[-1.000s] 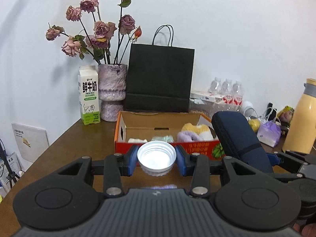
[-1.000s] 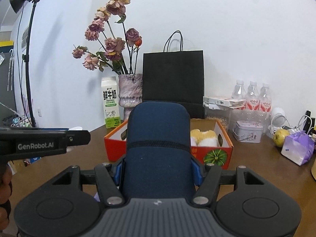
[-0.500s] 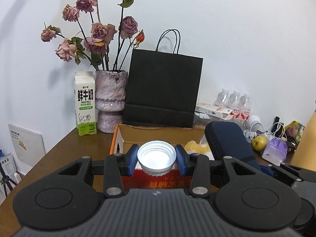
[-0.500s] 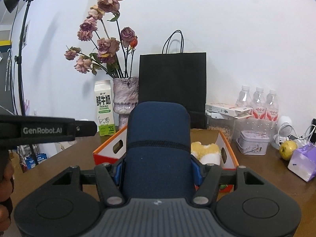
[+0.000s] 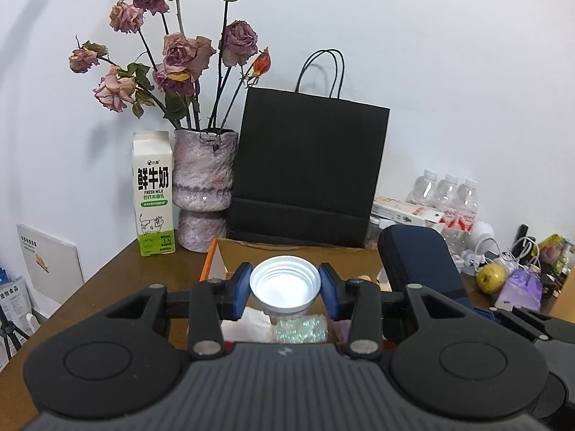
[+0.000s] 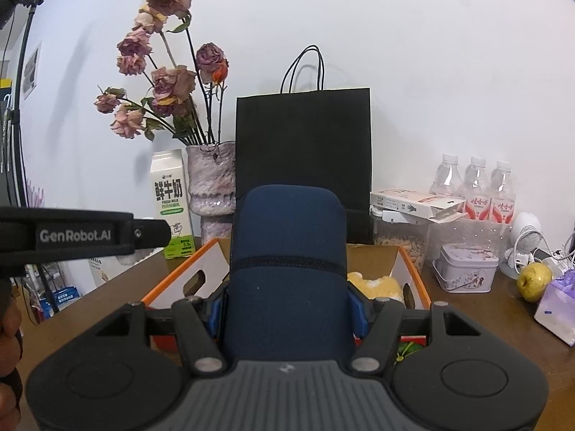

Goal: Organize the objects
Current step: 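Carry the white lid and navy pouch over the red box, then open both tools to drop the lid and navy pouch into the box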

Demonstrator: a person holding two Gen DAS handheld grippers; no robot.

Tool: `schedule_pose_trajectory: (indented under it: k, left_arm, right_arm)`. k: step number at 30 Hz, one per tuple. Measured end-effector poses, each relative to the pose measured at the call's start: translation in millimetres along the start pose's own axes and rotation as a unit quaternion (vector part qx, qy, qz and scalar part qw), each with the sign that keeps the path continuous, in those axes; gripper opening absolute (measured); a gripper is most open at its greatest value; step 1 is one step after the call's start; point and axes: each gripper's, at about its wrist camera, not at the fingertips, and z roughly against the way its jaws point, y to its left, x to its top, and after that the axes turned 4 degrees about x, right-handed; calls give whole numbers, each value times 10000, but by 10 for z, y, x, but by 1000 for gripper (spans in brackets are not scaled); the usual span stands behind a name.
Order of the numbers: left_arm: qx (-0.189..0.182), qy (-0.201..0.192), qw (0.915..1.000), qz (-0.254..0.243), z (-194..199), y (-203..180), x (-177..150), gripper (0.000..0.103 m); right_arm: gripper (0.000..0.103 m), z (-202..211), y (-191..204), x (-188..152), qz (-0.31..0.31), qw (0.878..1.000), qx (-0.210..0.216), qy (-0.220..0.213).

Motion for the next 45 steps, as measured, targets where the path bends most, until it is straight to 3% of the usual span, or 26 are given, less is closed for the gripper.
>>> schedule_pose_trajectory:
  k: [18,45]
  left_arm:
    - [243,-37,9997,-21,-564,-48,105,41]
    - [685,89,9975,-152,-1233,-13,-158,41]
  right_arm:
    - [62,-583,-134,174,-78,9999,2,138]
    - [63,-1361,-287,102,-156,9975,-206,662]
